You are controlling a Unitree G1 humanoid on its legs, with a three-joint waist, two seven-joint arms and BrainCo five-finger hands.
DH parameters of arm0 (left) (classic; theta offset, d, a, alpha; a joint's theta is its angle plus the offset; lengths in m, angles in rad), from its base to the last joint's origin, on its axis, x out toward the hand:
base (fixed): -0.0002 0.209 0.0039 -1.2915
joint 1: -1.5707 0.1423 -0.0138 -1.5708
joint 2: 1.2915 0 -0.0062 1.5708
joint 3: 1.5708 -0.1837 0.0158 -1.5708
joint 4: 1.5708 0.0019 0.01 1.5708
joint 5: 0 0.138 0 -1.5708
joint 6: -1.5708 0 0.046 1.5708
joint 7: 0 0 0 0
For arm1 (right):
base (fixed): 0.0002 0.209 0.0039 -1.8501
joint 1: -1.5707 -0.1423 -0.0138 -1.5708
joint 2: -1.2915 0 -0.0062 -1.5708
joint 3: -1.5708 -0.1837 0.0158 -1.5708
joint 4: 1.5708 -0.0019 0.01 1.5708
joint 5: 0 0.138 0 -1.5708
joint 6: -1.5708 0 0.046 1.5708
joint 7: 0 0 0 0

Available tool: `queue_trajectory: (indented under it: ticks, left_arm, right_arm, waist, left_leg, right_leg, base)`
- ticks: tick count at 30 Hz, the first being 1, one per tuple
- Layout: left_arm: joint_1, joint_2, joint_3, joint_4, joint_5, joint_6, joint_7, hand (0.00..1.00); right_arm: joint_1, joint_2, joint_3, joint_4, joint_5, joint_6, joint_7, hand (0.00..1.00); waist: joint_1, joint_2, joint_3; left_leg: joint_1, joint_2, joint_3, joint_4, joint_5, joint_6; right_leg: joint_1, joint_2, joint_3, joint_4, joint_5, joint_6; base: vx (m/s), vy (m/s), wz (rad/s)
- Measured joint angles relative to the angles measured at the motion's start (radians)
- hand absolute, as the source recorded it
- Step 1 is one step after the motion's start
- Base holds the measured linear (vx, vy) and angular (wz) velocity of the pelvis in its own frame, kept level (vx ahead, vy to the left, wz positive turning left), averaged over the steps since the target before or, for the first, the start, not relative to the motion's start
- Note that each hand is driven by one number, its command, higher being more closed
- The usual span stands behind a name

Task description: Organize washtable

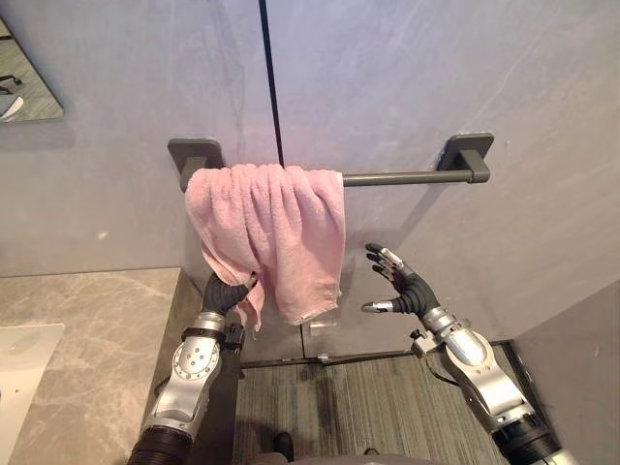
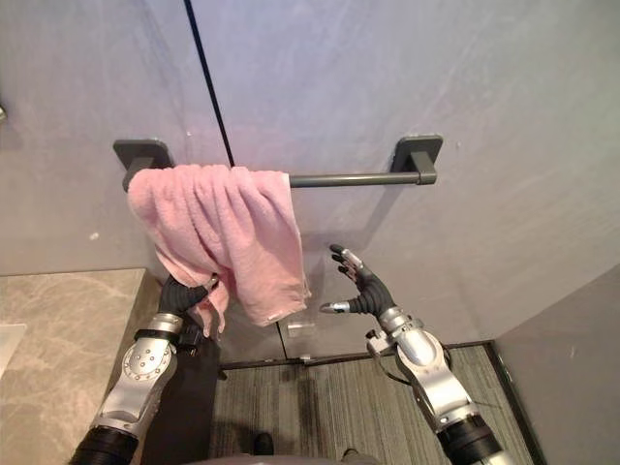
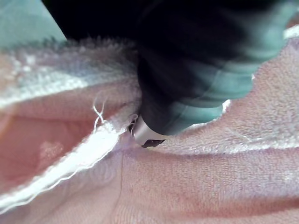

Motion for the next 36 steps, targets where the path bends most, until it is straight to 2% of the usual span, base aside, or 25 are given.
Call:
queue_trajectory:
  ticks: [4, 7, 8, 16, 20, 23, 36]
  left_arm:
    - [0.000, -0.003, -0.012, 0.000, 0.000, 0.000, 0.000, 1.00]
    - [0.000, -0.003, -0.029, 0.000, 0.000, -0.001, 0.001, 1.00]
    - [0.003, -0.005, -0.030, 0.000, 0.000, -0.001, 0.001, 1.00]
    - [0.004, -0.027, -0.032, 0.000, -0.022, -0.008, 0.000, 1.00]
    - [0.004, -0.027, -0.037, 0.000, -0.032, -0.009, -0.001, 1.00]
    - [0.003, -0.027, -0.039, 0.000, -0.040, -0.009, -0.001, 1.00]
    - [-0.001, -0.025, -0.044, 0.000, -0.041, -0.009, -0.003, 1.00]
  right_arm:
    - [-0.043, 0.013, 0.027, 0.001, 0.000, 0.000, -0.003, 0.00]
    - [-0.076, 0.016, 0.047, 0.015, 0.000, 0.000, -0.015, 0.00]
    - [-0.089, 0.021, 0.055, 0.023, 0.000, 0.000, -0.024, 1.00]
    - [-0.185, 0.071, 0.083, 0.108, 0.000, 0.001, -0.053, 1.00]
    - [-0.195, 0.090, 0.110, 0.138, 0.000, 0.001, -0.064, 1.00]
    - [-0.205, 0.090, 0.111, 0.139, 0.000, 0.002, -0.064, 1.00]
    - [-0.242, 0.090, 0.110, 0.175, 0.000, 0.002, -0.063, 1.00]
  waist:
    - [0.021, 0.000, 0.000]
    - [0.022, -0.001, 0.000]
    - [0.022, -0.001, -0.001]
    - [0.025, -0.002, -0.002]
    - [0.033, -0.012, -0.013]
    - [0.048, -0.021, -0.021]
    - [0.050, -0.021, -0.022]
  left_leg:
    - [-0.001, 0.000, -0.007, 0.000, 0.002, 0.000]
    - [-0.010, -0.002, -0.030, 0.000, 0.012, 0.001]
    - [-0.013, -0.002, -0.035, 0.000, 0.015, 0.002]
    - [-0.024, 0.003, -0.061, -0.006, 0.032, -0.001]
    - [-0.037, 0.008, -0.070, -0.007, 0.035, -0.005]
    - [-0.052, 0.008, -0.072, -0.001, 0.044, -0.001]
    - [-0.051, 0.014, -0.071, -0.001, 0.045, -0.003]
  right_leg:
    - [0.002, 0.001, -0.005, 0.000, 0.000, 0.000]
    - [0.004, 0.001, -0.027, 0.002, 0.000, 0.000]
    - [0.004, 0.001, -0.030, 0.003, -0.001, -0.001]
    - [-0.002, 0.005, -0.052, 0.021, -0.002, -0.002]
    - [-0.006, 0.006, -0.058, 0.021, -0.001, -0.002]
    - [-0.019, 0.007, -0.059, 0.020, 0.001, -0.002]
    - [-0.018, 0.013, -0.058, 0.020, 0.003, -0.005]
  base:
    - [-0.01, -0.014, 0.06]
    - [-0.03, -0.023, 0.22]
    - [-0.04, -0.021, 0.14]
    - [-0.07, -0.014, 0.10]
    - [-0.04, -0.014, 0.07]
    - [0.00, -0.005, 0.01]
    - [0.00, -0.002, 0.00]
